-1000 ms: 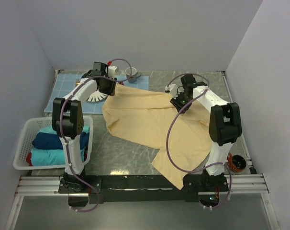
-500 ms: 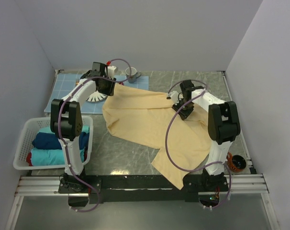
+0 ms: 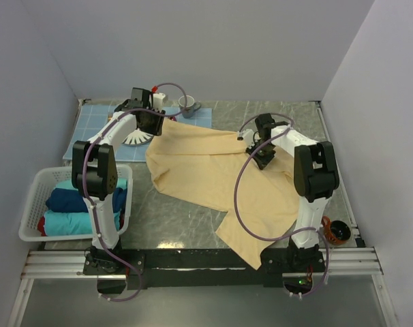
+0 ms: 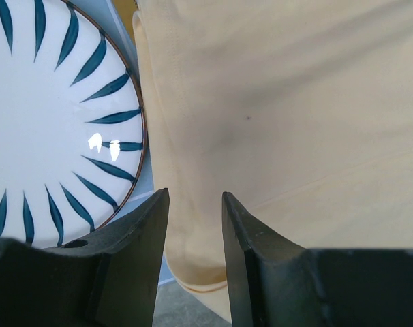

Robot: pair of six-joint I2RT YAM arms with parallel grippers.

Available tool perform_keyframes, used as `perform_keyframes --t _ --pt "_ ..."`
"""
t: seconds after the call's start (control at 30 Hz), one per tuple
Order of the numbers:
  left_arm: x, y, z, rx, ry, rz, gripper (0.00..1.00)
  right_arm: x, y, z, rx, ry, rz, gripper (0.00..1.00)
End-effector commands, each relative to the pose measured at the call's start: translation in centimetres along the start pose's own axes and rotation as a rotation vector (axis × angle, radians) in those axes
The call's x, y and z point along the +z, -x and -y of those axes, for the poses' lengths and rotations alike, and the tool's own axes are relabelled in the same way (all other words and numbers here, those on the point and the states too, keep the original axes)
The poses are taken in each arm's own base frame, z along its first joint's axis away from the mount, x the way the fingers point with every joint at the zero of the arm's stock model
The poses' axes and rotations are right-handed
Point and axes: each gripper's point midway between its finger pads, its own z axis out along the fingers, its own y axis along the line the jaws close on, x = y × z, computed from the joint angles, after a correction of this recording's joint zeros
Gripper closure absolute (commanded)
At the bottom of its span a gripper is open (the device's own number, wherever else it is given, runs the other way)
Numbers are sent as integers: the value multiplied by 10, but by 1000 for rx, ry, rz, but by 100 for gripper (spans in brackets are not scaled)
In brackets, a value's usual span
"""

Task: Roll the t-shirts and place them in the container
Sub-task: Fold the T-shirt at the center of the board.

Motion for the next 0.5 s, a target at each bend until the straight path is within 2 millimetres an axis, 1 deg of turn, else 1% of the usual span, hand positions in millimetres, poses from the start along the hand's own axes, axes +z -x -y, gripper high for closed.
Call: perform_keyframes --t 0.0,0.03,0.07,0.13,0.17,0.3,0.47 --pt "-8 22 -2 18 11 55 57 -8 8 1 1 -6 21 87" --pt "-8 22 -3 21 13 55 57 -13 9 2 3 -10 29 87" --pt "-10 23 -3 22 13 59 57 -22 13 1 0 -16 51 87" --pt "-9 21 -4 24 17 54 57 -31 12 -3 4 -5 53 87" --pt "-8 20 -3 24 14 53 57 -39 15 -4 5 -8 69 88" --pt "-7 19 -2 20 9 52 57 -48 13 -9 15 4 77 90" --pt "-6 22 0 20 -2 57 57 -51 16 -12 23 19 89 92"
